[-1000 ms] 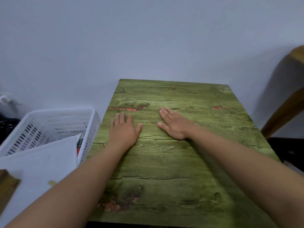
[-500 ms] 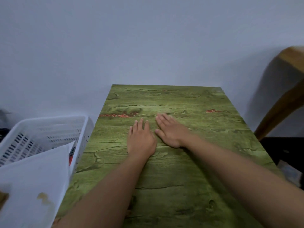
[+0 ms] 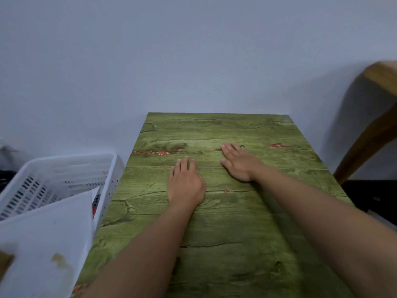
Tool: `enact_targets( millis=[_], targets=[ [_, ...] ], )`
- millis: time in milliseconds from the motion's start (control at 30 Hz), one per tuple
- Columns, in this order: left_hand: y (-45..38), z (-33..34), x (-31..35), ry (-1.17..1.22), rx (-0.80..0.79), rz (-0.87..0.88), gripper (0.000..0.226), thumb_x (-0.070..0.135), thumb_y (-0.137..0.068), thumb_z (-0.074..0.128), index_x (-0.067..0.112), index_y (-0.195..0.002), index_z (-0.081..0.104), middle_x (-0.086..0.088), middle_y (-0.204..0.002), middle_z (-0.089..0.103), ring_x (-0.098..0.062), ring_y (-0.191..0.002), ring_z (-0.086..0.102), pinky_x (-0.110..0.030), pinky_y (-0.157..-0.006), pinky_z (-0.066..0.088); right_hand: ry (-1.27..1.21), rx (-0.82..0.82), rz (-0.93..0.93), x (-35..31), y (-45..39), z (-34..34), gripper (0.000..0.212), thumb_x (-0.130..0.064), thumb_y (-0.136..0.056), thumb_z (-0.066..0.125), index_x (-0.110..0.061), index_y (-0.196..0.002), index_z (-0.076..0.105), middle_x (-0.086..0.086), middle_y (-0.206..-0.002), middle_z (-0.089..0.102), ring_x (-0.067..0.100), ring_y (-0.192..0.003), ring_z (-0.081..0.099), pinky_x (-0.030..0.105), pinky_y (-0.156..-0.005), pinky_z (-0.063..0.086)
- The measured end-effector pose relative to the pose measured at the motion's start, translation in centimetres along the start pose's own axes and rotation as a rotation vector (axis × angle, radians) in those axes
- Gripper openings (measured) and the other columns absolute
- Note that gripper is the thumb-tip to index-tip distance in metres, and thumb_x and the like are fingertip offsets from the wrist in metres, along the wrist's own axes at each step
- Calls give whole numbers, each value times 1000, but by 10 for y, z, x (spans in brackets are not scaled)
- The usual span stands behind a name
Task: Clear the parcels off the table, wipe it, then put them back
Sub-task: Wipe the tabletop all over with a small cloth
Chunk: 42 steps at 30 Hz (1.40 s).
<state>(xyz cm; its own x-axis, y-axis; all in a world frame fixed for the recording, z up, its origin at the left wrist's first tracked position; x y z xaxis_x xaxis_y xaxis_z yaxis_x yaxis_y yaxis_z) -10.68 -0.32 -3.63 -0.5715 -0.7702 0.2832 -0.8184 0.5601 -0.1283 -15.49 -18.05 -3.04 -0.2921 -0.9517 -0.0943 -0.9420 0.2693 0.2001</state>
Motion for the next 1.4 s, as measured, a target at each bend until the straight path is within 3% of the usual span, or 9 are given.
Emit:
enact_targets(
  millis=[67,233,400,600,767,933,1000,1167,1400],
  targets=[
    [-1,-1,-1,-6,16,-4,49,29,-99,27,19,-147,32,-4,-158,25,-22,-147,16,-40,-120,13,1,7,27,-11,-1,3,67,-55,-101,6,-18,-154,-9,0,-161,-15,16,-147,-17,37,-118,-8],
    [-1,0,1,-17,-10,4,52,31,-99,28,18,-149,29,-4,-159,22,-22,-147,14,-40,-120,12,36,-16,-222,-44,14,13,66,-54,-101,8,-19,-154,-11,-2,-161,-17,12,-145,-20,36,-120,-8],
    [-2,0,-2,-11,15,-1,48,29,-99,27,18,-146,34,-4,-157,27,-23,-146,18,-40,-119,14,3,18,21,-9,-3,1,67,-54,-101,7,-16,-154,-8,3,-162,-12,16,-148,-15,34,-116,-9],
    [-3,3,-2,-22,21,11,48,30,-99,28,17,-145,35,-5,-157,28,-23,-146,20,-40,-119,15,34,-1,-145,-21,19,13,67,-54,-101,8,-18,-154,-11,-1,-160,-17,12,-146,-18,35,-118,-9],
    [-3,1,-3,-22,9,8,47,30,-99,27,17,-144,35,-5,-156,28,-23,-145,21,-41,-119,18,-19,22,136,24,8,2,70,-57,-100,5,-15,-154,-8,3,-162,-12,16,-148,-14,37,-119,-7],
    [-5,3,-1,-36,8,-2,49,31,-99,26,17,-145,34,-5,-156,28,-23,-145,21,-41,-118,18,29,17,-93,-28,33,16,70,-58,-99,5,-17,-153,-11,-1,-159,-18,13,-146,-17,36,-119,-7],
    [-4,3,-2,-30,4,2,49,31,-99,25,17,-145,34,-5,-156,28,-23,-145,20,-41,-119,17,10,14,-129,-19,34,13,69,-57,-100,8,-19,-154,-10,-1,-160,-16,13,-146,-15,35,-118,-6],
    [-3,1,-3,-20,-2,5,48,30,-100,25,17,-146,33,-5,-157,26,-22,-146,18,-41,-119,16,-28,24,177,40,17,1,73,-61,-97,4,-16,-154,-8,4,-162,-12,18,-148,-12,36,-116,-7],
    [-3,2,-1,-36,14,5,49,31,-99,27,17,-145,35,-6,-155,30,-23,-144,22,-41,-119,18,0,8,-105,-10,35,16,70,-59,-98,5,-19,-153,-12,-3,-159,-19,12,-146,-18,38,-121,-6]
  ],
)
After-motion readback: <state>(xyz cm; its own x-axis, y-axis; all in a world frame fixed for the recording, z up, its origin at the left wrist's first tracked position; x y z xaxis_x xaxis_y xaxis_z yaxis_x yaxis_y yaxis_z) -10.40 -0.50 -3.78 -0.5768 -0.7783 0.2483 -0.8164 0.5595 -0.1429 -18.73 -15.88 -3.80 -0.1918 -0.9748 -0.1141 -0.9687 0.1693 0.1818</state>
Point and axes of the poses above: each hand's wrist, its own y-axis away from the middle knuckle, its own z-axis out of the palm, x = y × z, the point moved 4 cm from there along -y, towards the middle knuckle
